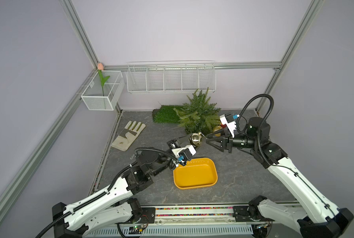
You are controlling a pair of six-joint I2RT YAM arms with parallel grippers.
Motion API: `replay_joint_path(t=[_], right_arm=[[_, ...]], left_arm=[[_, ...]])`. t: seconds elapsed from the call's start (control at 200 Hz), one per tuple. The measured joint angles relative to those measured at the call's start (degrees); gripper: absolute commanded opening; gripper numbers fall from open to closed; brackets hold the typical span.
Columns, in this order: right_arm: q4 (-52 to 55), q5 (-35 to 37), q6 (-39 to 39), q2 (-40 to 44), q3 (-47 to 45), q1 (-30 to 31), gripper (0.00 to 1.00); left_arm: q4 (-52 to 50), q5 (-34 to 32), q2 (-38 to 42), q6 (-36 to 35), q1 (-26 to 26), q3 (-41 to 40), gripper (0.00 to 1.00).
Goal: Decorate the small christmas tree with ornaments
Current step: Hang an ornament on the christmas tree.
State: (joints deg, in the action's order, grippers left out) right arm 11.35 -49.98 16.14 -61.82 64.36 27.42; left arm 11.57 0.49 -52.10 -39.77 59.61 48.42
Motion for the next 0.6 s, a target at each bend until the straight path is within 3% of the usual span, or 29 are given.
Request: replay_joint_path(t=[0.13,0.425,0.6], right_arm=[[-0.1,0.1,-0.2,-0.6,0.7,0.5,0.43],[1.8,1.3,-2.6,-1.1,3.5,0.6,0.09],[4.6,3.7,-4.3,-1.3,5.9,0.6,0.07]], left_arm=[[0.0,0.0,0.0,0.0,0.0,0.0,0.4],[-0.5,-0.2,0.0,-0.5,-0.1,0.0,0.37],[-1.6,0.1,-0.7,0.1,-2.9,0.0,0.35]])
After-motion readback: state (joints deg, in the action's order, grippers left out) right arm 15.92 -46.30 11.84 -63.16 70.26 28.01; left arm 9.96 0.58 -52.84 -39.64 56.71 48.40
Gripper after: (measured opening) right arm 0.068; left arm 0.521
